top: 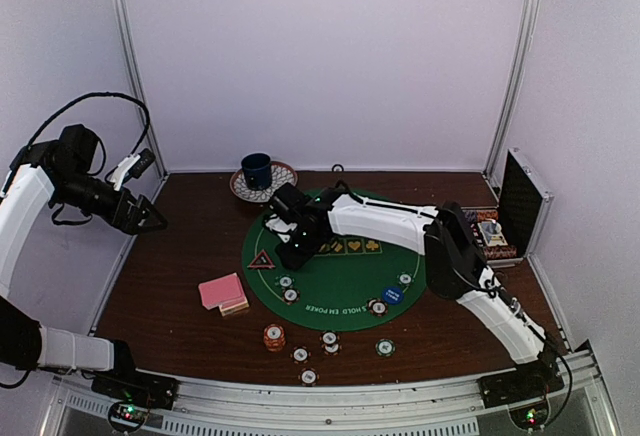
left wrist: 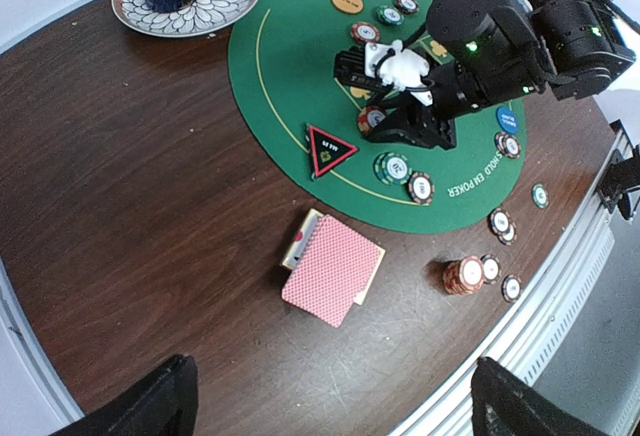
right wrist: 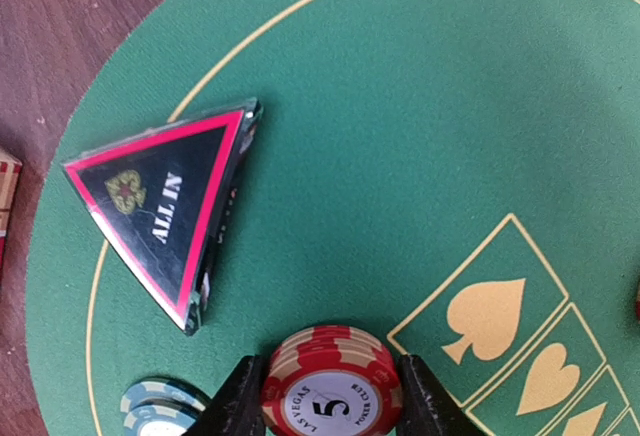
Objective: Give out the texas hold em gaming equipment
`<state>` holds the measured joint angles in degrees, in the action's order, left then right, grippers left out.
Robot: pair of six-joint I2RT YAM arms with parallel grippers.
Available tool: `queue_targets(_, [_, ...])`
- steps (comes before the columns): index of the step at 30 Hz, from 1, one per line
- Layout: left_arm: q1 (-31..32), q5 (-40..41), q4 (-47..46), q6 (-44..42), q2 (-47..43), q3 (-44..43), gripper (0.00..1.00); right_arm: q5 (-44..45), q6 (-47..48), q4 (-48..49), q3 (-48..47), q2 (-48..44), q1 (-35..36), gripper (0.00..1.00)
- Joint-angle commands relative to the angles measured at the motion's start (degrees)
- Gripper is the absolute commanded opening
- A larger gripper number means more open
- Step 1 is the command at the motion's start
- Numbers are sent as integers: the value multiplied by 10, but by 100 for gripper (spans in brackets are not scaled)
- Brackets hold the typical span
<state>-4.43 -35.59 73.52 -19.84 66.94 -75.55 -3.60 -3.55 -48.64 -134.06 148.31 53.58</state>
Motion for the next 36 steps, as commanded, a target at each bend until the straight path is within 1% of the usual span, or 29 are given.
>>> queue_targets(1, [-3,-10,-2,-10,-2,-8,98,9,-12,-6,-20,16,-3,24])
queue_targets(2, [-3,-10,-3,-10,-2,-8,98,13,-12,-6,-20,16,-4,34])
queue_targets(3, [-3,-11,-2,-10,-2,-8,98,16,-12,-7,-19,14,-4,41])
queue_targets(4, [-3,-11,-3,-10,-2,-7,98,18,-12,-6,-19,10,-4,46])
queue_targets(8, [-3,-12,-3,-9,-3,-7,98,24,-10,-3,-15,-18,-3,62])
queue_targets(9, [-3,-11,-3,-9,-3,-7,98,25,-9,-3,-13,-28,-2,67])
queue_targets(11, [-3,-11,-3,-9,-3,-7,98,29,-4,0,-5,-51,1,73])
queue_targets(16, [-3,-13,-2,-7,-4,-8,97,30,6,3,41,-122,24,76])
queue_targets(21, [-3,-13,-3,-7,-8,-10,98,20,16,18,137,-204,69,80])
queue_targets(25, [-3,-12,-3,-9,-9,-9,98,-2,14,23,203,-244,115,85])
queue_targets(30, [-3,-15,-3,-7,-8,-10,98,-27,13,13,235,-246,158,91])
queue_targets(36, [-3,-16,-3,-2,-10,-13,98,-41,19,8,244,-220,169,92])
